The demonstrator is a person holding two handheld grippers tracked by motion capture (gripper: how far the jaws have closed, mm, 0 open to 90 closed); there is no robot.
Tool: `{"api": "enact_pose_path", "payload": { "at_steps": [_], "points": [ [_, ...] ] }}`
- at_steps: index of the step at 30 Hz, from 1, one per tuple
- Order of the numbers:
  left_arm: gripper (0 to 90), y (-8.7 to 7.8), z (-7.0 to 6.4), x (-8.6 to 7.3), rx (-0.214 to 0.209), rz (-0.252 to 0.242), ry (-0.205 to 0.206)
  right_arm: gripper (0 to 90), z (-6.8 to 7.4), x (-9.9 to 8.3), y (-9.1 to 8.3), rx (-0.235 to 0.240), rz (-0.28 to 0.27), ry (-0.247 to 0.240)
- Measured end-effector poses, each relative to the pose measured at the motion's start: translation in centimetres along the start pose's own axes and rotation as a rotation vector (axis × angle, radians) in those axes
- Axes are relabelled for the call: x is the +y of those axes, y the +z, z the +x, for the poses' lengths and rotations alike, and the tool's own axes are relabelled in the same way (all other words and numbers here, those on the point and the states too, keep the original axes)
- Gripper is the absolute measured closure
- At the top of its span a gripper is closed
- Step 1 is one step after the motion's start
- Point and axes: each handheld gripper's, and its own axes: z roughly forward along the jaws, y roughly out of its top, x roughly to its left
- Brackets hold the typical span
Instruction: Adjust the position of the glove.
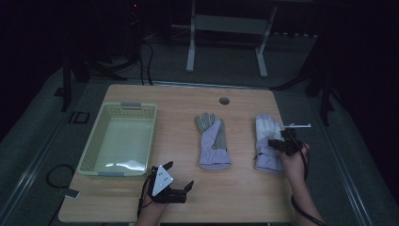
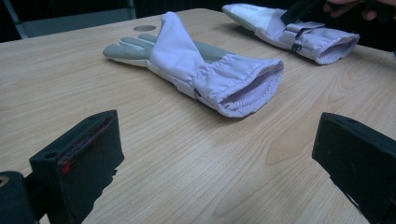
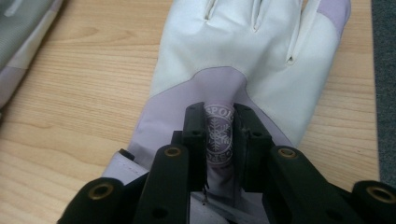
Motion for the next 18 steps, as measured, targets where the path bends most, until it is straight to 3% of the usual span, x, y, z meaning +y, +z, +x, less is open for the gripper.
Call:
{"api": "enact_pose_path", "payload": {
  "at_steps": [6, 11, 13, 18],
  "points": [
    [1.8, 0.0, 0.0, 0.0, -0.004, 0.002, 0.002, 74.0, 0.2, 0.1, 0.6, -0.01, 0.016, -0.015],
    [1.9, 0.0, 0.0, 0.0, -0.006, 0.0, 0.003, 61.2, -0.1, 0.8, -0.5, 0.012, -0.017, -0.031],
    [1.9, 0.0, 0.0, 0.0, -0.006, 0.002, 0.005, 56.3, -0.3, 1.0, -1.2, 0.024, -0.054, -0.063],
    [1.9, 0.0, -0.1, 0.0, -0.005, 0.005, 0.008, 52.5, -0.7, 1.4, -2.1, 0.068, -0.064, -0.168]
  ]
}}
